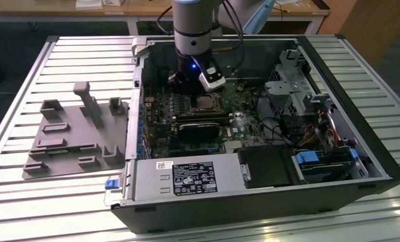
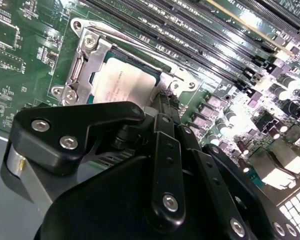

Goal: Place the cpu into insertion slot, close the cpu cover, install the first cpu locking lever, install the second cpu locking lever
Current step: 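Close the cpu cover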

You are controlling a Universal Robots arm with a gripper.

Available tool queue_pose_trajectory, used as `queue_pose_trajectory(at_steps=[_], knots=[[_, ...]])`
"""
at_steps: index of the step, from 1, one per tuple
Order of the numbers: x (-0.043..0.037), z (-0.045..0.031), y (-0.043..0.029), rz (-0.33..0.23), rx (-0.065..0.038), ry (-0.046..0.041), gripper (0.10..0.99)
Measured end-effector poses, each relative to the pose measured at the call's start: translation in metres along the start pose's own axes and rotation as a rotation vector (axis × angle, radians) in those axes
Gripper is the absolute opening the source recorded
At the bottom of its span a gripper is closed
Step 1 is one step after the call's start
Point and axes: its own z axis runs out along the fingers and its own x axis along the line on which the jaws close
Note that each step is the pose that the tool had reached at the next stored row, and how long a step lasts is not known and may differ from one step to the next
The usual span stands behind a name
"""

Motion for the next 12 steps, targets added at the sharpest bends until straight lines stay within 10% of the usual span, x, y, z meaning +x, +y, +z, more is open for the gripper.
queue_pose_trajectory(at_steps=[12], knots=[[-0.0051, 0.0016, 0.0004, 0.0, 0.0, 0.0001, 0.102]])
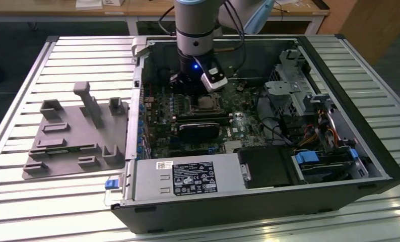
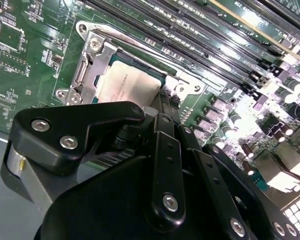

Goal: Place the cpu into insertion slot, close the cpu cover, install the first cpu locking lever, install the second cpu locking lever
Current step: 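Close the cpu cover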

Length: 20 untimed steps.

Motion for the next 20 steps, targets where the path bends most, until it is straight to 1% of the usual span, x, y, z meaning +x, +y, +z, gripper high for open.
queue_pose_trajectory(at_steps=[7, 13, 14, 15, 18, 19, 20], knots=[[-0.0009, -0.0002, 0.0001, 0.0, 0.0, 0.0, 0.102], [-0.0012, -0.0076, 0.0001, 0.0, 0.0, -0.0013, 0.102], [-0.0012, -0.008, 0.0001, 0.0, 0.0, -0.0029, 0.102], [-0.0012, -0.008, 0.0001, 0.0, 0.0, -0.0074, 0.102], [-0.0012, -0.008, 0.0001, 0.0, -0.001, -0.025, 0.102], [-0.0013, -0.008, 0.0001, 0.0, -0.002, -0.0297, 0.102], [-0.0017, -0.008, 0.0002, 0.0, -0.002, -0.0324, 0.102]])
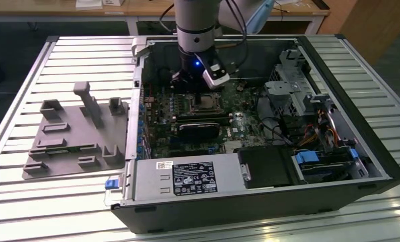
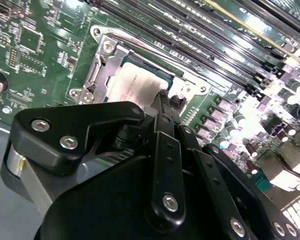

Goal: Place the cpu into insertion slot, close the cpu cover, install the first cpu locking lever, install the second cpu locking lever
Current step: 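Close the cpu cover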

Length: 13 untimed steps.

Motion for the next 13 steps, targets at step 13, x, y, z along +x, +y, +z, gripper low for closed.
queue_pose_trajectory(at_steps=[13], knots=[[-0.0229, 0.0011, 0.0013, 0.001, 0.0, -0.0019, 0.102]])
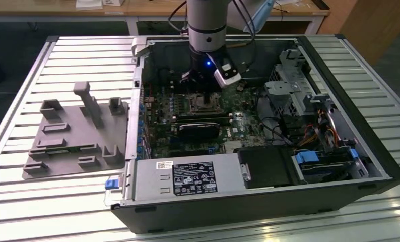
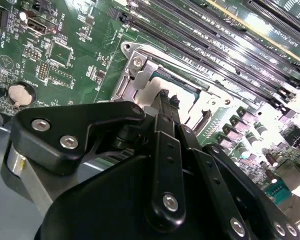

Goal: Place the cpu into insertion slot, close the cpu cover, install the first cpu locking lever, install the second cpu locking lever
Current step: 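Close the cpu cover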

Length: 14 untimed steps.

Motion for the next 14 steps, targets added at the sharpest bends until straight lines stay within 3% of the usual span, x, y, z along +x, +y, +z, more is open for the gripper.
queue_pose_trajectory(at_steps=[5, 14], knots=[[0.0031, -0.0047, 0.0002, 0.013, 0.0, -0.0086, 0.102], [0.0018, -0.0236, 0.0005, 0.039, 0.002, -0.0174, 0.102]])
